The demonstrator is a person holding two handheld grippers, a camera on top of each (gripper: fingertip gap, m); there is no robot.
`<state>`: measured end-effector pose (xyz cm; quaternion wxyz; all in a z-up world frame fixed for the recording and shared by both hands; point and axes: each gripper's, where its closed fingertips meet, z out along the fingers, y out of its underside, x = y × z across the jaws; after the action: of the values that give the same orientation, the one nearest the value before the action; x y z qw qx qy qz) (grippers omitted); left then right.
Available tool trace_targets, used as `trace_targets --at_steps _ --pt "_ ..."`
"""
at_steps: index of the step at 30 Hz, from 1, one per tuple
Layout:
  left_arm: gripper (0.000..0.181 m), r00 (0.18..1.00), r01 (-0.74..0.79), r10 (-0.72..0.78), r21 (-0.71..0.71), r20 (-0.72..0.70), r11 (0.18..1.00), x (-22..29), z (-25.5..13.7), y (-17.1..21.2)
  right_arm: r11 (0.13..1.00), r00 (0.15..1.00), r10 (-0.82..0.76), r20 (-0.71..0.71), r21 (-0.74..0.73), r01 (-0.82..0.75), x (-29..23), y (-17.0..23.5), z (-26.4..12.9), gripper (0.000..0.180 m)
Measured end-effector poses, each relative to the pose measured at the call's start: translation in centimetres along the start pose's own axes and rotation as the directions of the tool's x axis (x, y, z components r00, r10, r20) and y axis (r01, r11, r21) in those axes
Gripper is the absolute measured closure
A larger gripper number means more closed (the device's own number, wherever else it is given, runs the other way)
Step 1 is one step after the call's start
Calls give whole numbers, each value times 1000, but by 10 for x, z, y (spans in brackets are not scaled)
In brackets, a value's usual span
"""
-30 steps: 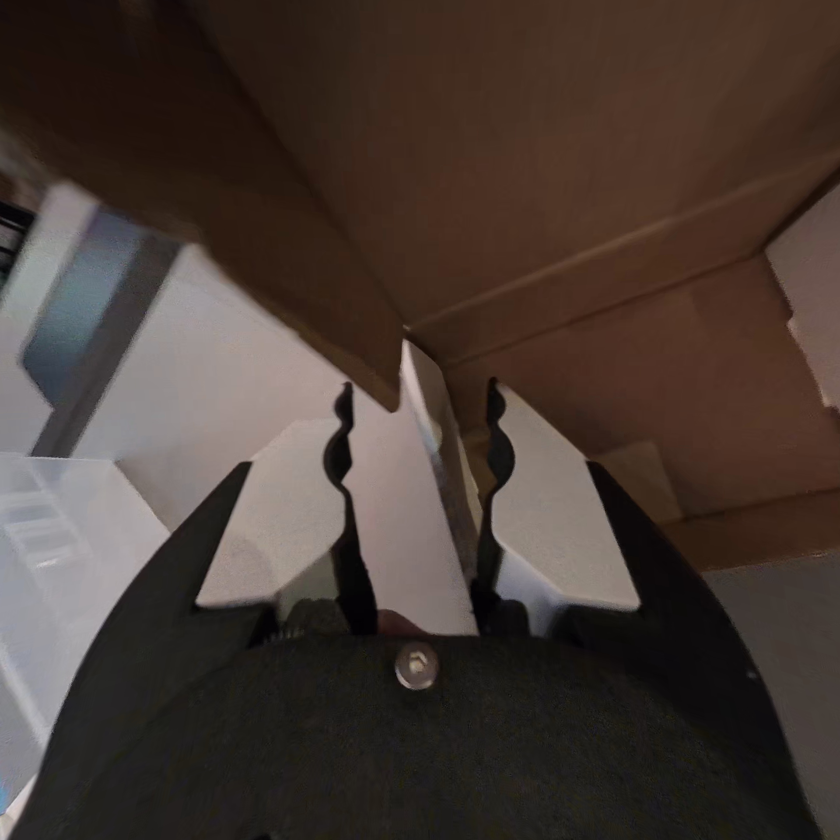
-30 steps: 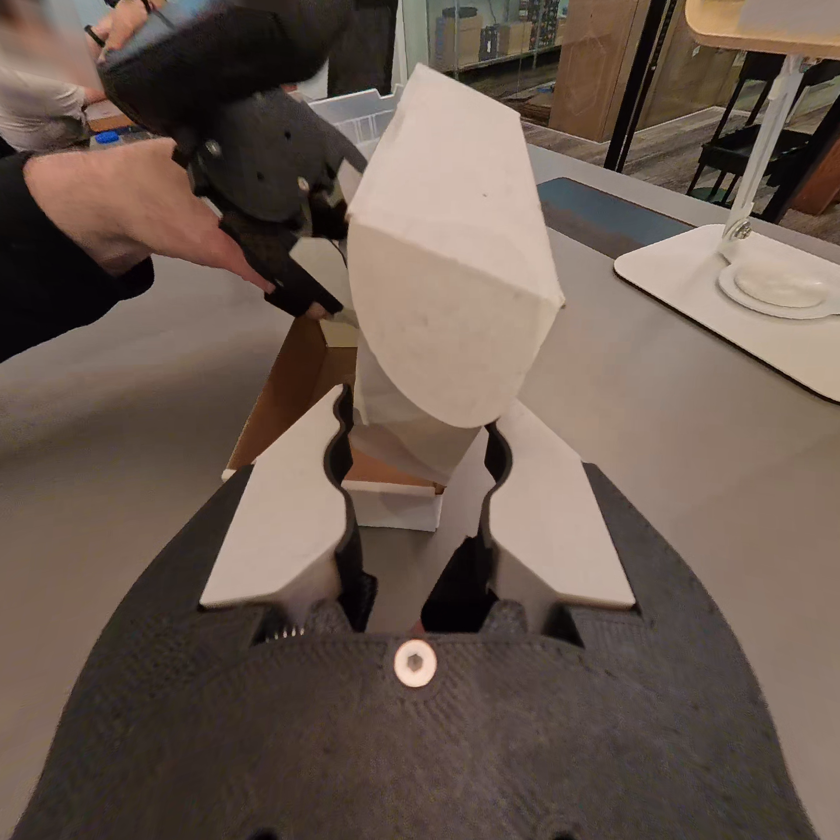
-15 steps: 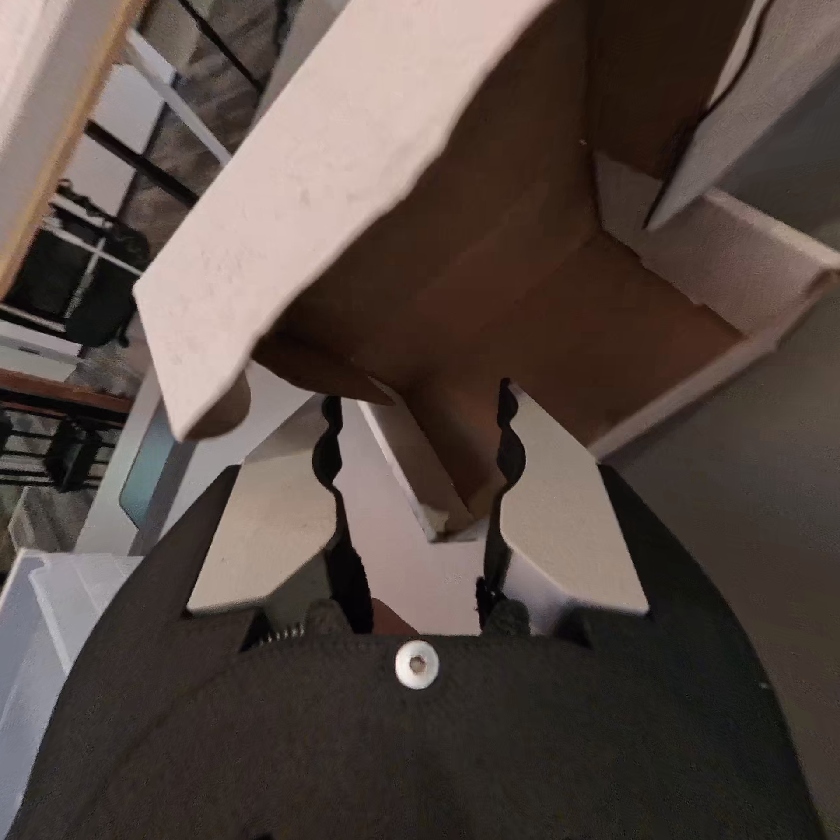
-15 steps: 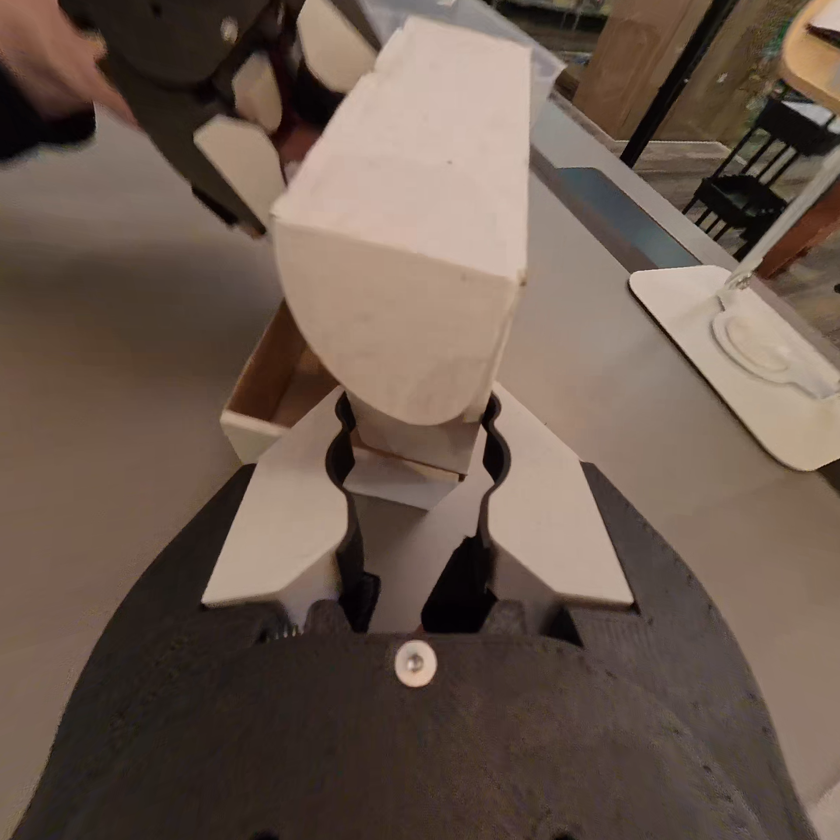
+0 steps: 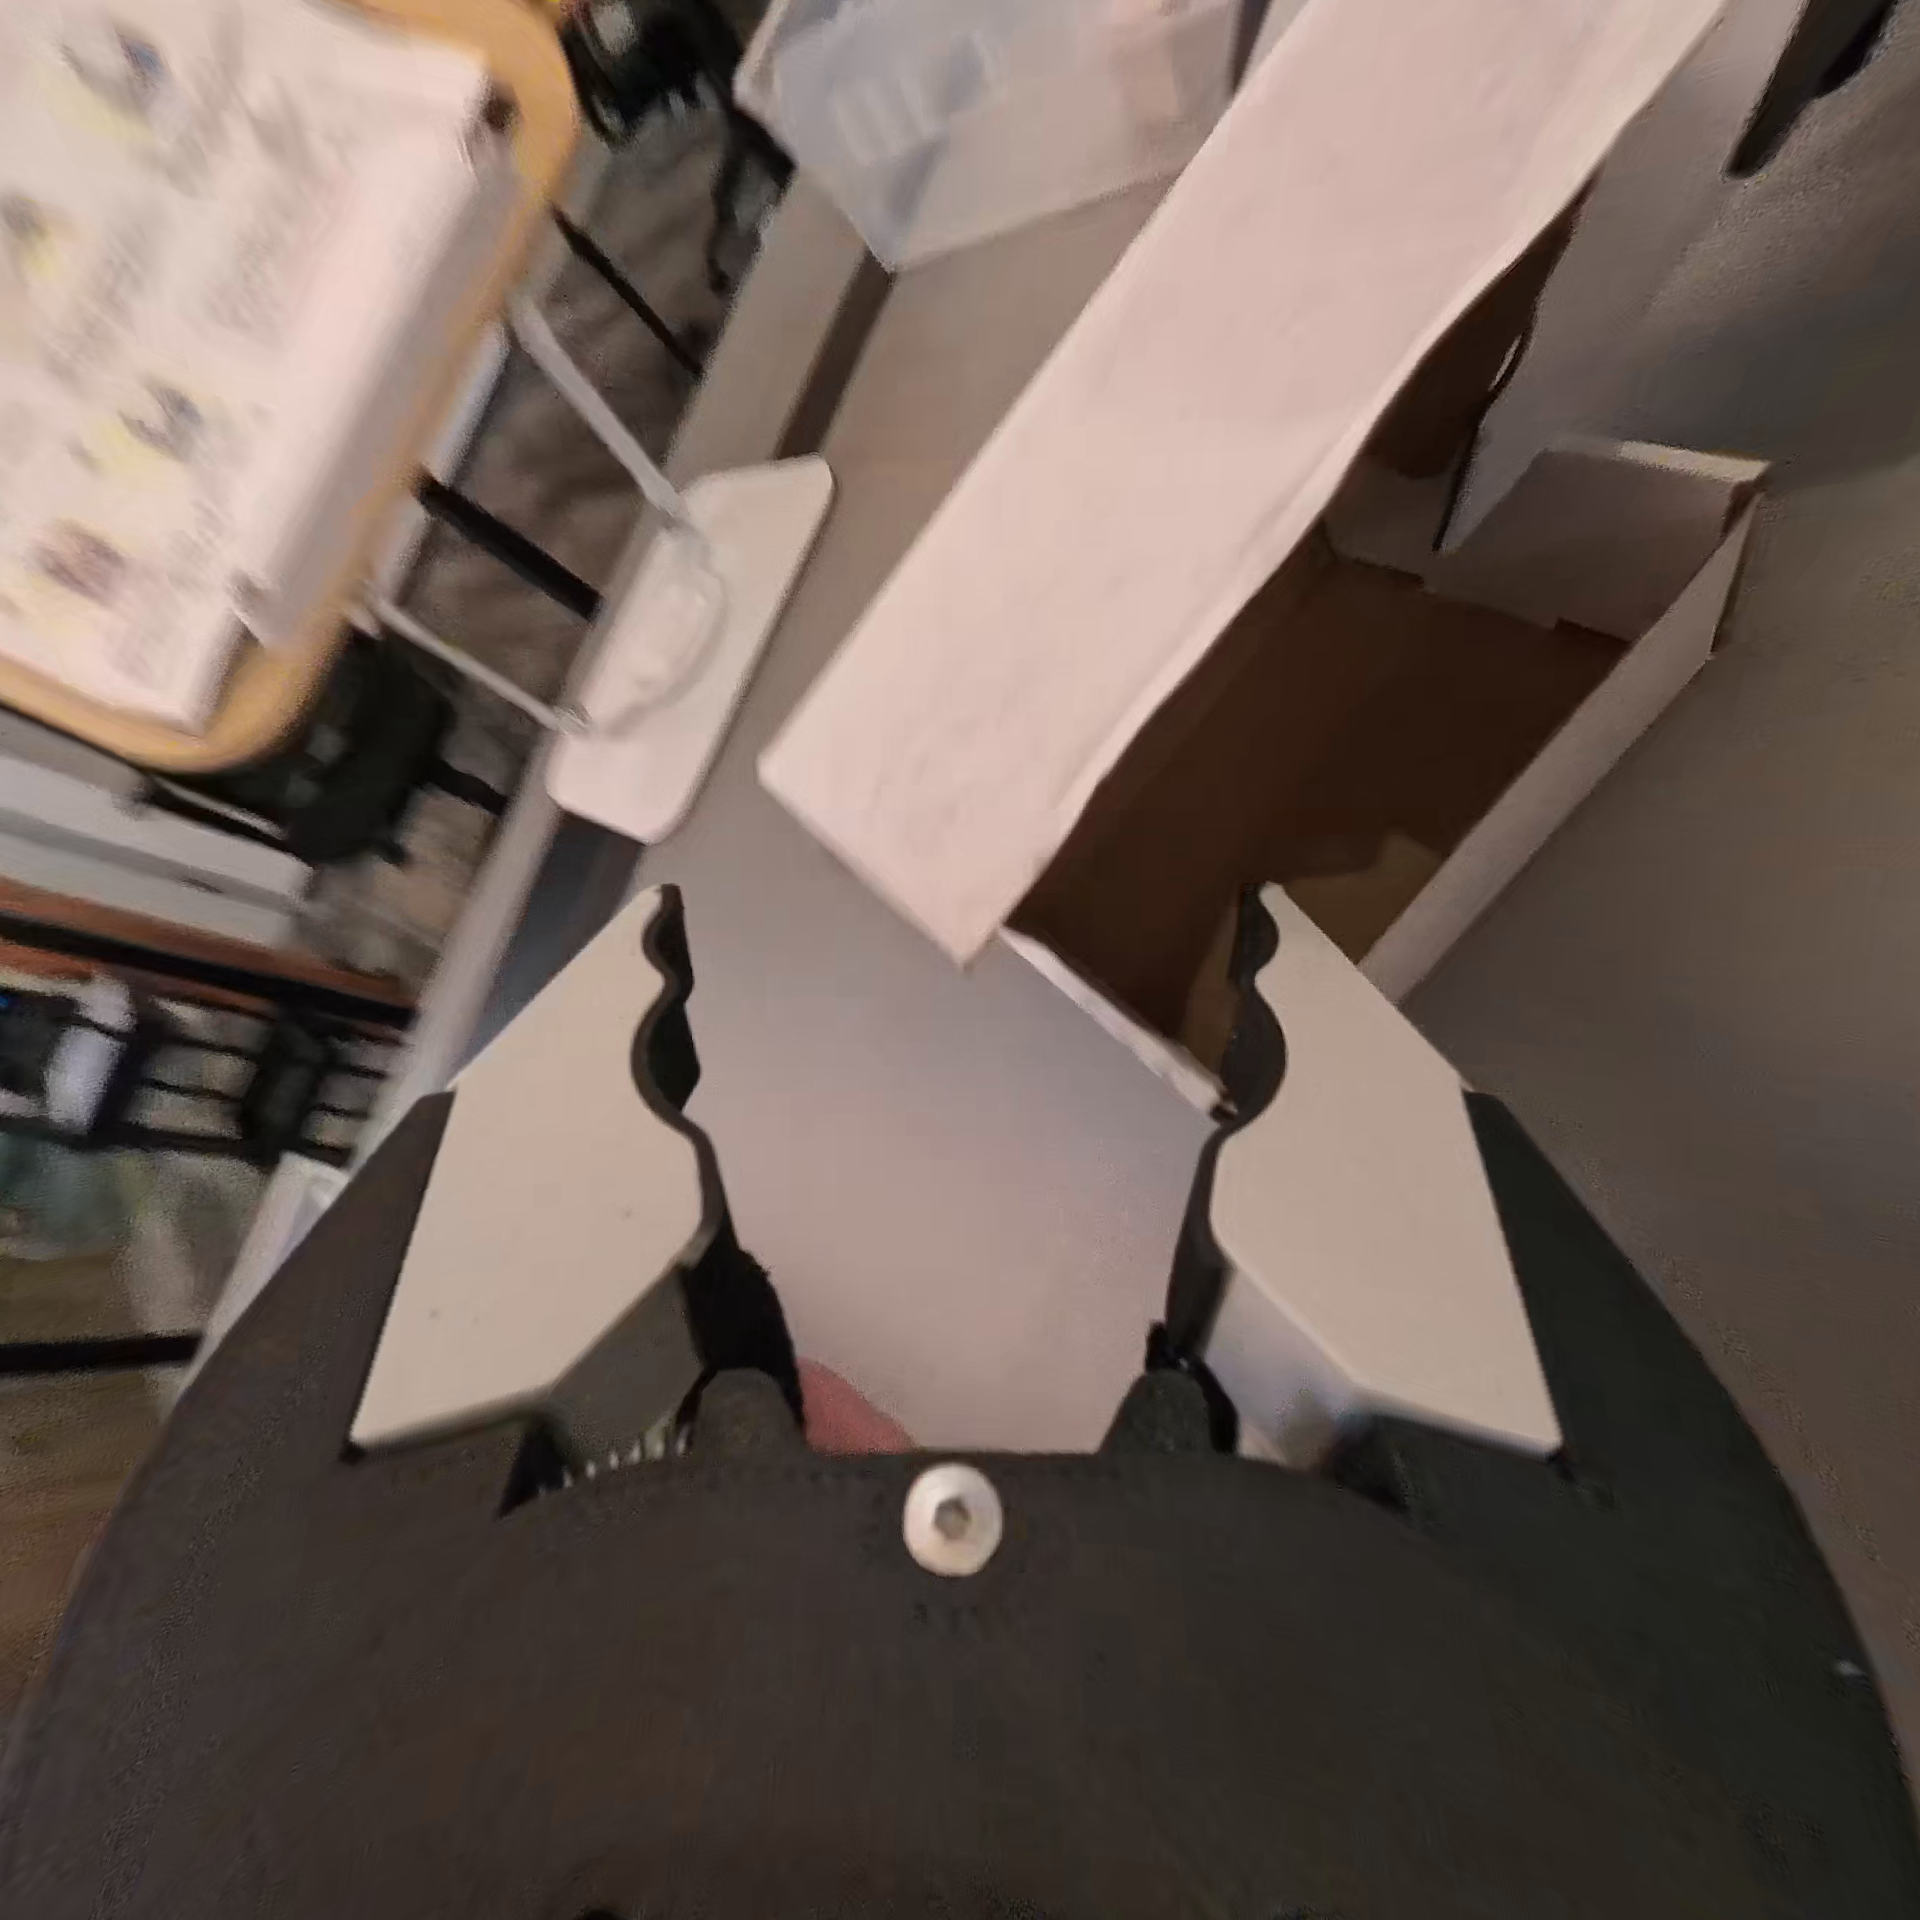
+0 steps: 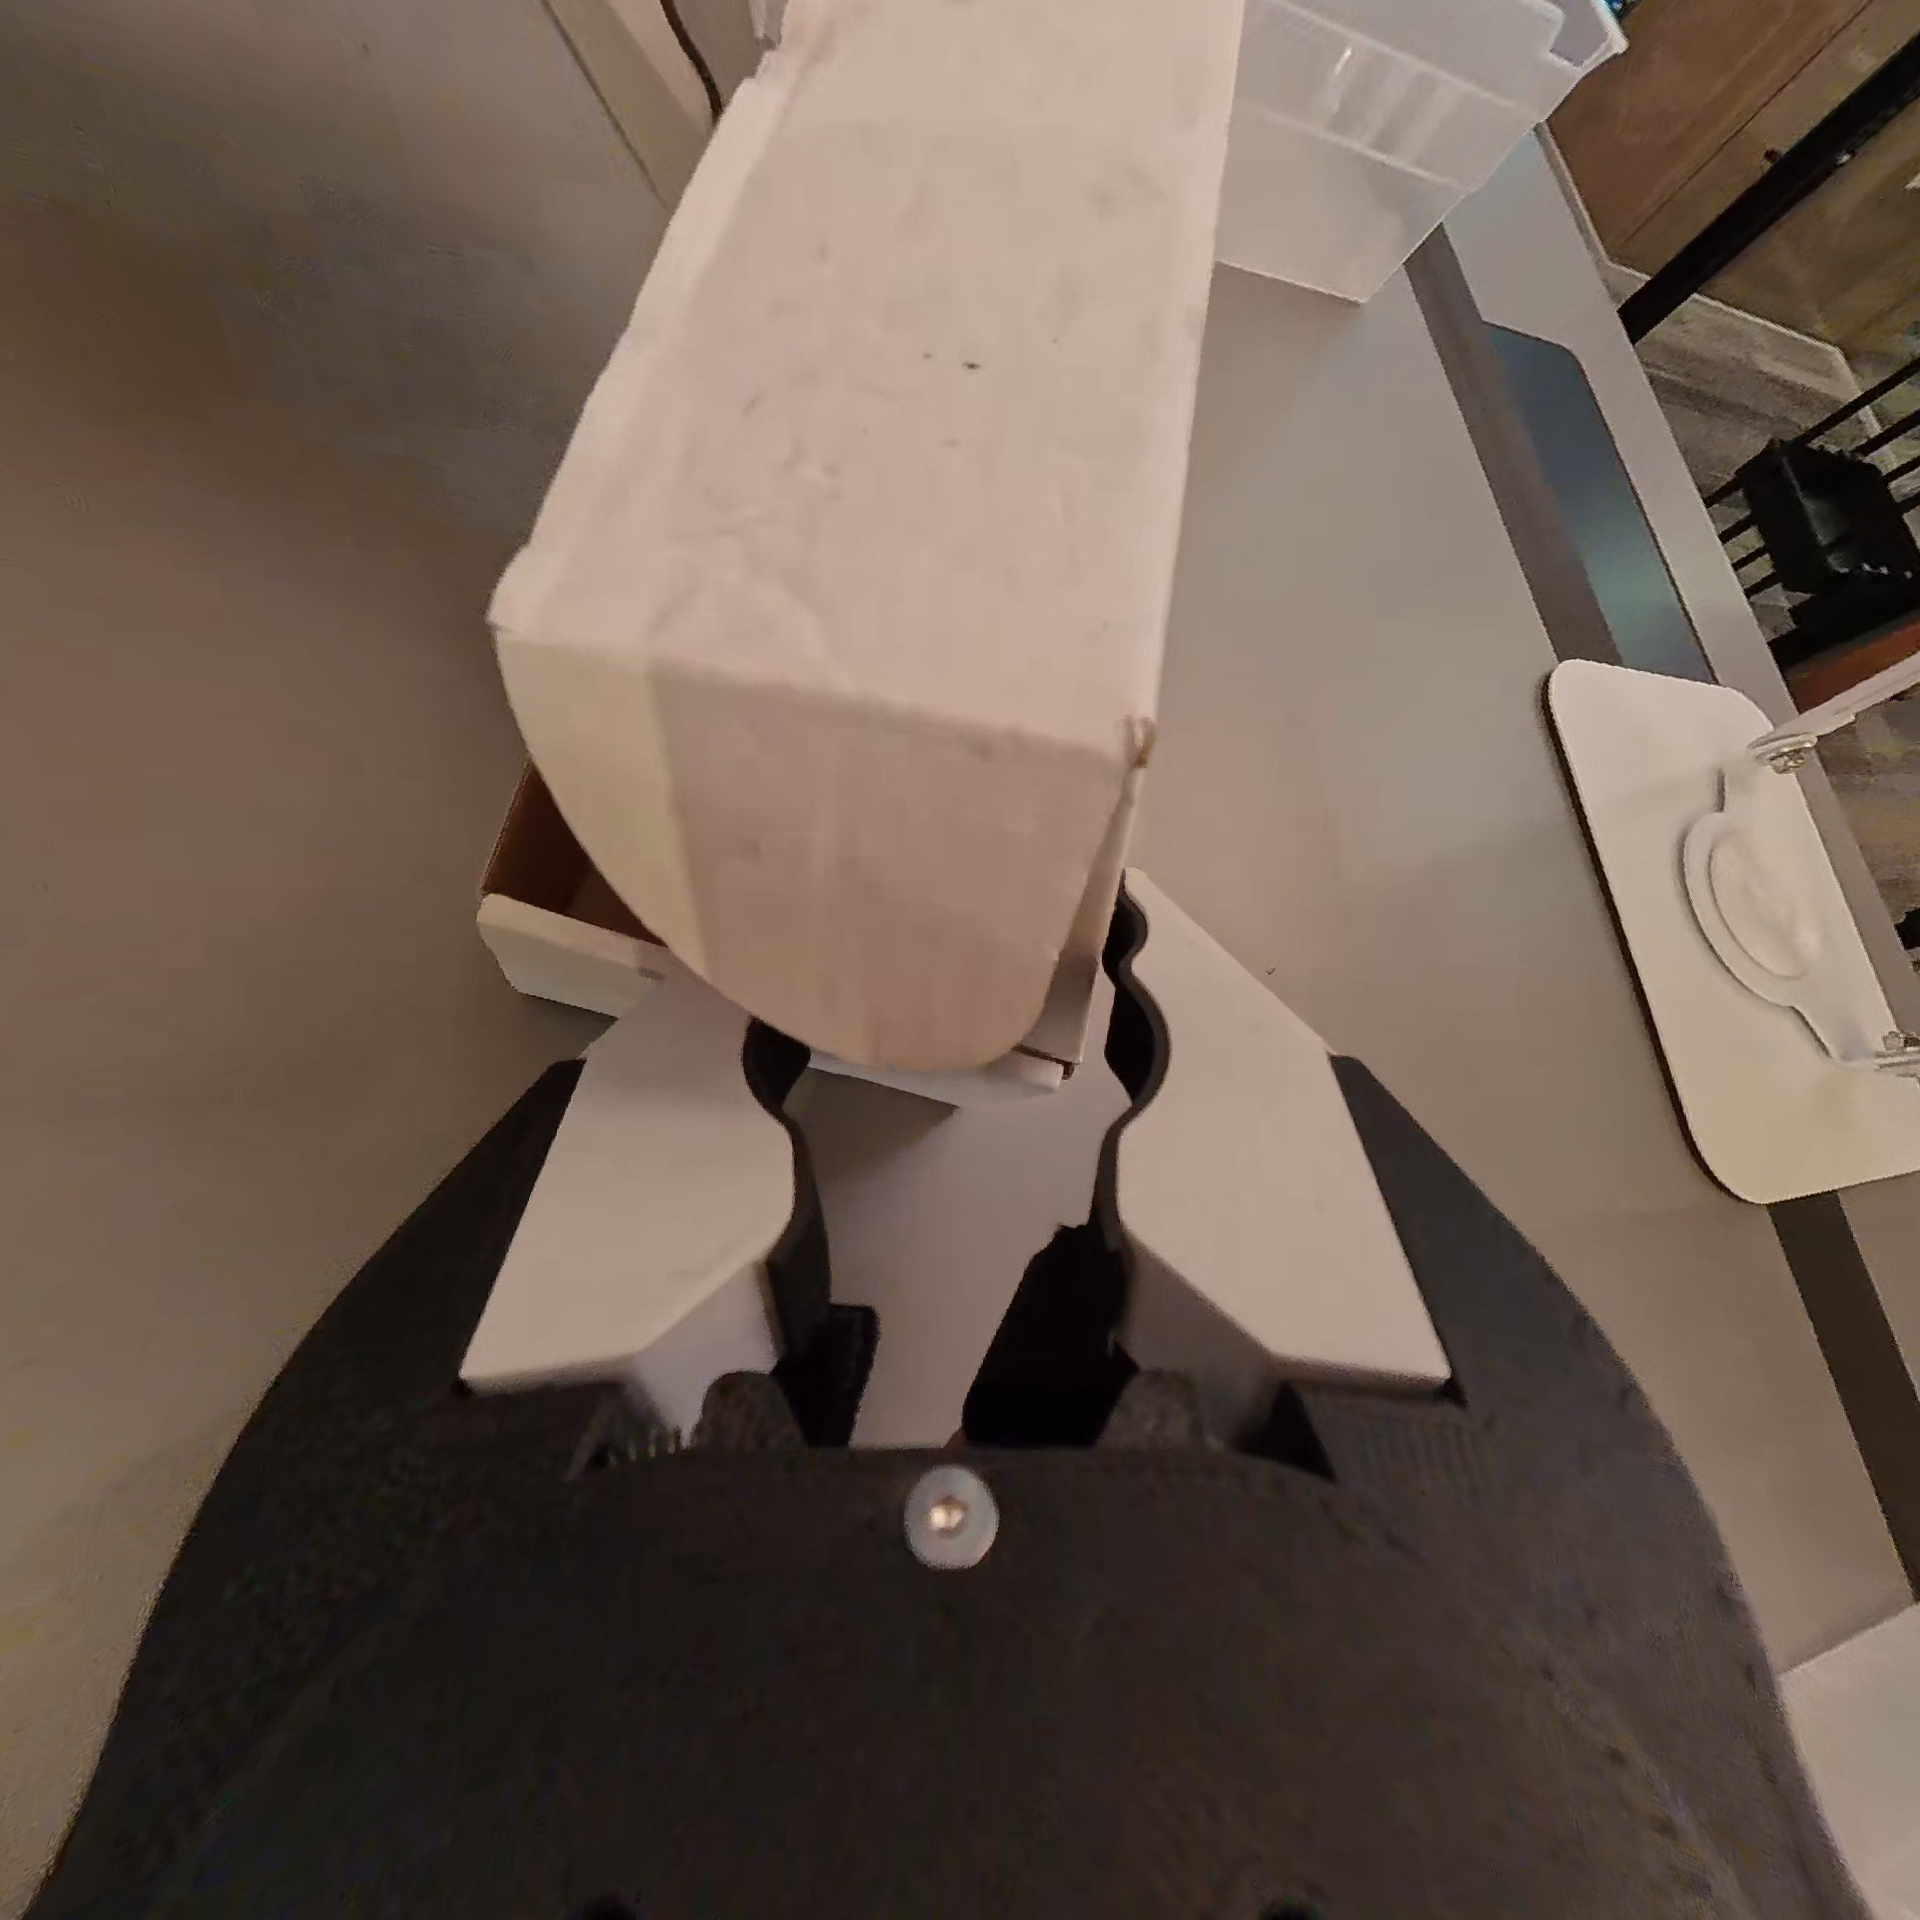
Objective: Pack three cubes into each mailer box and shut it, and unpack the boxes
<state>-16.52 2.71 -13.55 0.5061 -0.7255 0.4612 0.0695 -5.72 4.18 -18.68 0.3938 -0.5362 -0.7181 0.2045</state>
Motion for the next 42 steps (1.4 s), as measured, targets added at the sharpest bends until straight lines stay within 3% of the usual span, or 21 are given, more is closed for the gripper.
trace_targets --at_steps 2,6,8,17,24,27,28,33,35,42 --pt "85 986 -165 165 10 39 986 2 -1 -21 1000 1000 -17 11 -13 17 -1 0 0 125" --pt "102 924 -383 379 -113 -56 917 24 16 -25 998 998 -51 43 -22 52 -4 -1 1 125" --pt "125 899 -435 437 -138 -19 890 18 16 -29 999 998 -40 51 -10 41 -4 0 0 124" --pt "138 899 -433 409 -172 -155 885 48 -5 -24 999 982 -23 187 33 17 -22 3 -10 114" --pt "152 900 -434 418 -196 -121 879 48 -5 -30 999 957 4 289 42 -17 -42 0 -15 97" --pt "155 897 -442 430 -230 -105 867 41 -4 -33 991 933 67 355 86 -104 -44 -6 -22 88" --pt "178 896 -444 436 -209 -85 872 38 -2 -38 989 924 80 374 84 -119 -45 -5 -23 88" --pt "179 877 -480 473 -212 -87 851 47 2 -43 977 894 149 422 77 -199 -45 2 -31 82" --pt "181 868 -497 487 -199 -99 844 54 4 -45 983 904 158 397 19 -180 -43 13 -28 75" --pt "180 815 -578 566 -225 -123 784 73 9 -54 980 917 182 356 -143 -139 -44 41 -32 79"
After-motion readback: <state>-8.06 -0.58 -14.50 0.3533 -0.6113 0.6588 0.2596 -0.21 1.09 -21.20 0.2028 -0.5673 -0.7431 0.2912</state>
